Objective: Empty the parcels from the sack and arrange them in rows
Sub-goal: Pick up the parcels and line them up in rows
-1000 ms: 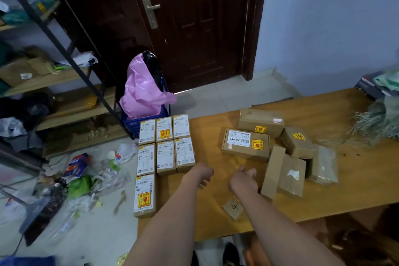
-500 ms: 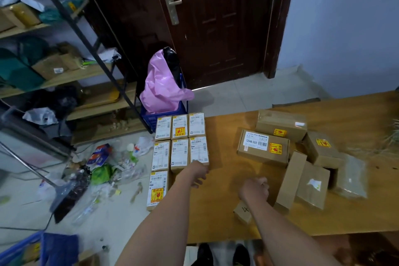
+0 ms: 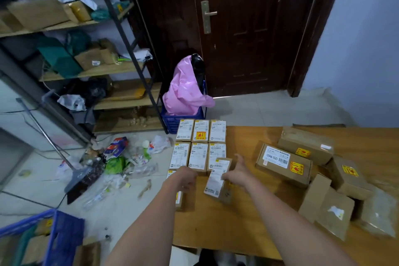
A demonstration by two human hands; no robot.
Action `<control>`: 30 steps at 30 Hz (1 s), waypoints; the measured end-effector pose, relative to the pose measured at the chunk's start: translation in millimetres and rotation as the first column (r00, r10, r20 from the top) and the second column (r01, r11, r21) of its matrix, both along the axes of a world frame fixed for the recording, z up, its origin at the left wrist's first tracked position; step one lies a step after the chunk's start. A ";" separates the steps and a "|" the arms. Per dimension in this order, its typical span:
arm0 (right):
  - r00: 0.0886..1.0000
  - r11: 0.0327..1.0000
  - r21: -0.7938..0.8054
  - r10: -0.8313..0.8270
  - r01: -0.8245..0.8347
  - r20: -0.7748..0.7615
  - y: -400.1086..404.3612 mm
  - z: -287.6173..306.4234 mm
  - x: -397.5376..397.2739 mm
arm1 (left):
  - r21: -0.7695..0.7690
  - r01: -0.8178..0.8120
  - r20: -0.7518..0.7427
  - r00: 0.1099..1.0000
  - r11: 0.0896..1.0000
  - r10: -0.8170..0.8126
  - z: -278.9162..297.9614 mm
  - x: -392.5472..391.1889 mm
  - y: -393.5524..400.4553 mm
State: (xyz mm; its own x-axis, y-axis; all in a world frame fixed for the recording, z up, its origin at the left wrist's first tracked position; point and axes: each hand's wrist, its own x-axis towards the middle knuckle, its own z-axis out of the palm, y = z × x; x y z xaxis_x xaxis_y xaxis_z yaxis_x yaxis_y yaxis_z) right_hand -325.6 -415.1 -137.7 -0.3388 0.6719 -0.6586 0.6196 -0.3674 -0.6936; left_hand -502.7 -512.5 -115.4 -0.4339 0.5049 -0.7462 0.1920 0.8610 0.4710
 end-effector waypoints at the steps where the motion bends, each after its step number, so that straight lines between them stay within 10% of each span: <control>1: 0.999 0.999 -0.040 -0.008 0.006 -0.041 -0.3 -1.0 -4.5 | 0.012 -0.023 0.031 0.999 1.000 0.023 0.6 -3.7 -4.6; 10: 0.981 0.962 -0.271 -0.062 0.011 -0.182 -1.5 -21.8 -30.7 | 0.061 -0.040 0.156 0.987 0.997 0.030 -5.8 -41.2 -20.3; 30: 0.980 0.967 -0.215 -0.102 0.137 0.168 -39.4 -72.2 -83.4 | -0.010 0.045 0.215 0.976 0.999 -0.042 -50.2 -140.2 -34.7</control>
State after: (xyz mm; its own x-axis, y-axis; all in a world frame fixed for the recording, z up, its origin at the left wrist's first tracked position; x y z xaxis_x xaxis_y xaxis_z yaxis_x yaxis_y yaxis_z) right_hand -409.1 -454.6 -209.9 -0.1473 0.5304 -0.8349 0.6549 -0.5802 -0.4842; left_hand -642.8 -547.2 -165.7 -0.2407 0.5080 -0.8270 0.1247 0.8612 0.4927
